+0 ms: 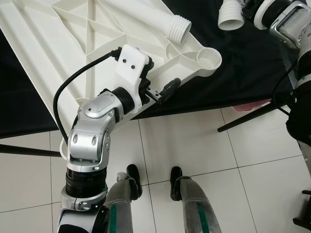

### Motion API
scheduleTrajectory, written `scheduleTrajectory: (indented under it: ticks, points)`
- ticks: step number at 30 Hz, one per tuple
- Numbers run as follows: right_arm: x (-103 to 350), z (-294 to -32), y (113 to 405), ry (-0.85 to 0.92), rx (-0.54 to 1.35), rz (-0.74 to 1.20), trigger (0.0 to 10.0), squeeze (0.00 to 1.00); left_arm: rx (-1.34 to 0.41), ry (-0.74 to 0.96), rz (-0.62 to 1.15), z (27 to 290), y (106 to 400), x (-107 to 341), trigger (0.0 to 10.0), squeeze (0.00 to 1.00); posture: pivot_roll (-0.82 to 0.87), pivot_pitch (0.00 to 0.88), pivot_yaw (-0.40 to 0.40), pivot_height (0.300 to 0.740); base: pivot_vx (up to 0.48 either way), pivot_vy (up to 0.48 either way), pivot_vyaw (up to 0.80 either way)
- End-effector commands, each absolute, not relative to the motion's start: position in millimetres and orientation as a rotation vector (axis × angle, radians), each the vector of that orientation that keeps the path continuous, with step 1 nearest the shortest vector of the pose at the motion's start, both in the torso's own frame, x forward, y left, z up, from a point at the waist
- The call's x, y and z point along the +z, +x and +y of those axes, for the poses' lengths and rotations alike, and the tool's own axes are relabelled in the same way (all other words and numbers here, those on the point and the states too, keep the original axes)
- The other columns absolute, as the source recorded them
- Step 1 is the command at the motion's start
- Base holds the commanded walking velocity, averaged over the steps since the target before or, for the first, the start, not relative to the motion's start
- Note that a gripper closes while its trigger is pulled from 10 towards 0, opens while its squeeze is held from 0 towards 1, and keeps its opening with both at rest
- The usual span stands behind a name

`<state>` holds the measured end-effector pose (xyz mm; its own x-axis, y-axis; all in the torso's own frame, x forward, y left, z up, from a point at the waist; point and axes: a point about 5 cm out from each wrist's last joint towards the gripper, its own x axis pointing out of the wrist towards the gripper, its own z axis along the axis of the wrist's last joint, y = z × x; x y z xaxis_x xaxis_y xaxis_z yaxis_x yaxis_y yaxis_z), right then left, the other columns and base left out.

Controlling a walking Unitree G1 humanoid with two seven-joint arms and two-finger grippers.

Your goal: Building children table

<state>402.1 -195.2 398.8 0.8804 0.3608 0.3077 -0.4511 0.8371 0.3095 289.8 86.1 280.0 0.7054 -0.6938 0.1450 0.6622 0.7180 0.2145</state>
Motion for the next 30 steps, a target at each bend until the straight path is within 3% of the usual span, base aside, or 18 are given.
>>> scheduleTrajectory:
  ticks: [1, 6, 18, 30]
  points:
    - [391.9, -192.6, 402.4, 0.277, 0.436, -0.301, 10.0, 0.0, -0.636, 0.095, -0.224, 91.3, 295.1, 280.7, 10.0, 0.0, -0.07, 0.372, -0.002, 0.74, 0.0, 0.0, 0.0]
    - [376.2, -186.9, 403.5, 0.229, 0.463, -0.327, 10.0, 0.0, -0.63, 0.085, -0.232, 95.0, 298.7, 284.2, 10.0, 0.0, -0.06, 0.364, 0.0, 0.74, 0.0, 0.0, 0.0]
    - [363.3, -175.2, 390.5, 0.331, 0.591, -0.474, 10.0, 0.0, -0.627, 0.053, -0.371, 116.7, 309.0, 330.0, 10.0, 0.0, -0.06, 0.332, 0.001, 0.74, 0.0, 0.0, 0.0]
    - [334.4, -172.4, 368.2, 0.345, 0.602, -0.545, 10.0, 0.0, -0.619, -0.022, -0.331, 112.5, 310.5, 314.1, 10.0, 0.0, -0.06, 0.297, 0.005, 0.74, 0.0, 0.0, 0.0]
